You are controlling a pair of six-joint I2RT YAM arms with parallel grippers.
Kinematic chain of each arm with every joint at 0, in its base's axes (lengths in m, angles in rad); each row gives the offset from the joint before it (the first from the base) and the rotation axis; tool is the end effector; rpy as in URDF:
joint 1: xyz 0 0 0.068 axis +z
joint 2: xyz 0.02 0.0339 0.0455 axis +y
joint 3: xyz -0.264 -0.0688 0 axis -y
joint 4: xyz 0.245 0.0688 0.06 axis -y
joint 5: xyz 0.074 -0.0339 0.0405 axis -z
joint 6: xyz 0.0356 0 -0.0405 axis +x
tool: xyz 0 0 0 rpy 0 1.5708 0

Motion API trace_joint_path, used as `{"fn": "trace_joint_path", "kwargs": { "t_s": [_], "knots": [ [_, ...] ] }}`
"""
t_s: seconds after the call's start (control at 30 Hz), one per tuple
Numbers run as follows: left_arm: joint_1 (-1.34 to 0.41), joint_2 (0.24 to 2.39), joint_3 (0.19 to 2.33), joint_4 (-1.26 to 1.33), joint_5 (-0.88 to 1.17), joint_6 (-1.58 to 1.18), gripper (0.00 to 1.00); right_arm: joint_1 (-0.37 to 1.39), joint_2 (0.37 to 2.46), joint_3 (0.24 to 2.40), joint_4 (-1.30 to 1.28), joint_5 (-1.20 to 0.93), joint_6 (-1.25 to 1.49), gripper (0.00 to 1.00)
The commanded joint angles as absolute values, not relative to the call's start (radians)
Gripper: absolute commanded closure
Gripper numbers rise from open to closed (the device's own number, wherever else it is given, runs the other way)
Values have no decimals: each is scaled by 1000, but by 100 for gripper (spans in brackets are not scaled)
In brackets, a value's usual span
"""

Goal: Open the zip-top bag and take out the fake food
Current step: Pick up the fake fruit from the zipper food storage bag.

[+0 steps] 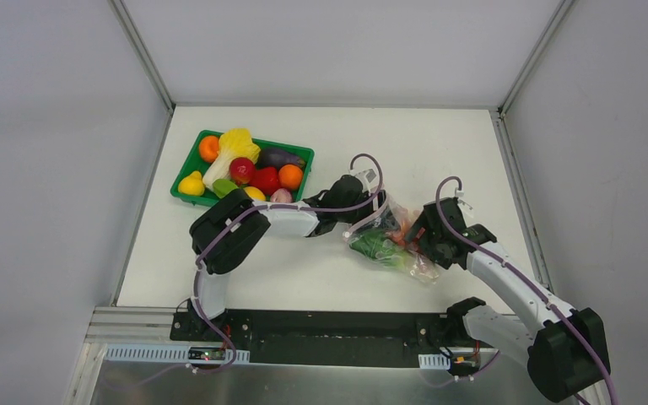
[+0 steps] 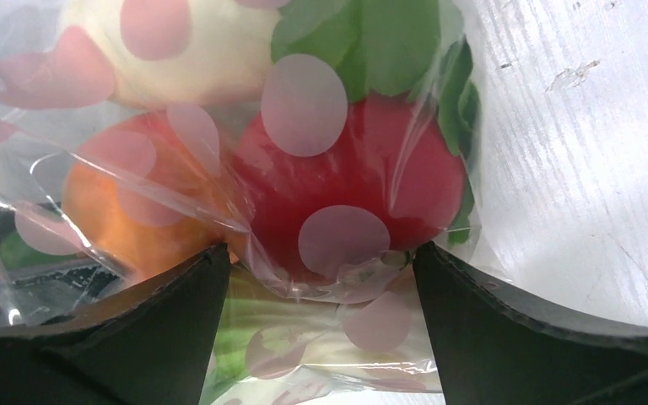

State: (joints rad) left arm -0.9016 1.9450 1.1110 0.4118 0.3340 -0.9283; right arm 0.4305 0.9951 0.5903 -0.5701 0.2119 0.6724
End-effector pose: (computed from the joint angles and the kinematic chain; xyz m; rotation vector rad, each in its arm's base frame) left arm 0.2537 -0.3396 0.1740 0.2196 2.2976 -1.4125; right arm 0.1723 0.0709 0.2036 0.3859 2.4929 0.1773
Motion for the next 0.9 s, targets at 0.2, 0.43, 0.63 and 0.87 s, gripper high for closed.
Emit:
{"fn": "trace_joint_path", "kwargs": {
  "t_s": [0.2, 0.43, 0.63, 0.87],
  "knots": [
    [-932, 2029, 1155, 501, 407, -948, 29, 434, 1014, 566, -540, 148, 675, 16],
    [-933, 1962, 1110, 428, 320, -910, 62, 433, 998, 577, -567, 194, 684, 15],
    [-914, 1823, 1054, 290, 155, -829, 73, 431, 988, 574, -595, 229, 700, 15],
    [-902, 1720, 1000, 203, 99, -789, 72, 428, 989, 579, -600, 228, 700, 15]
  ]
}}
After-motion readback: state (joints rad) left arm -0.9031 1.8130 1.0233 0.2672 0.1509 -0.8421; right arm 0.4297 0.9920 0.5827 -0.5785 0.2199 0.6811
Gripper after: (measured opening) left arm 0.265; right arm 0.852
